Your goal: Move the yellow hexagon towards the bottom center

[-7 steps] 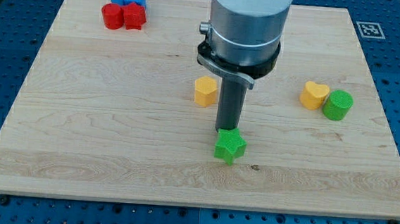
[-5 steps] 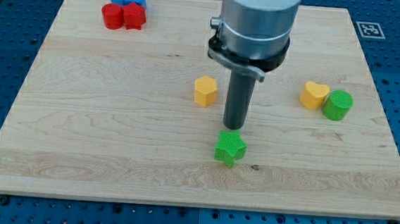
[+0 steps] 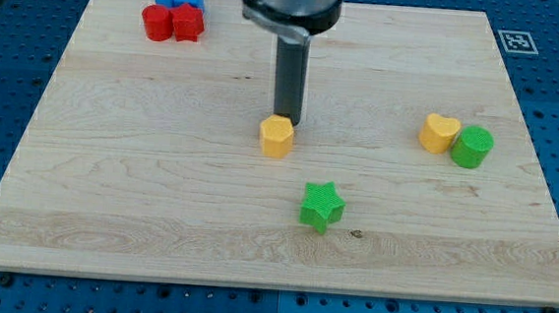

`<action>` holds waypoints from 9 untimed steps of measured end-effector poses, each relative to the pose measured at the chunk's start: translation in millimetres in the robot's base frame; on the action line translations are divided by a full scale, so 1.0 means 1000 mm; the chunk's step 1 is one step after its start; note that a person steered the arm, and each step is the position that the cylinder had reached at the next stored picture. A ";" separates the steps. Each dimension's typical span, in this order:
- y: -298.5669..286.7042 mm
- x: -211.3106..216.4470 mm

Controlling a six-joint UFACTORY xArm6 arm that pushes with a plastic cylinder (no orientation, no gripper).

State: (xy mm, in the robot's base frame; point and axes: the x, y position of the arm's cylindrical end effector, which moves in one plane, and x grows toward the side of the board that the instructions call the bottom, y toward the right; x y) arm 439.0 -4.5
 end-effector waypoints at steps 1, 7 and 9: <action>0.000 0.046; -0.040 0.106; -0.037 0.104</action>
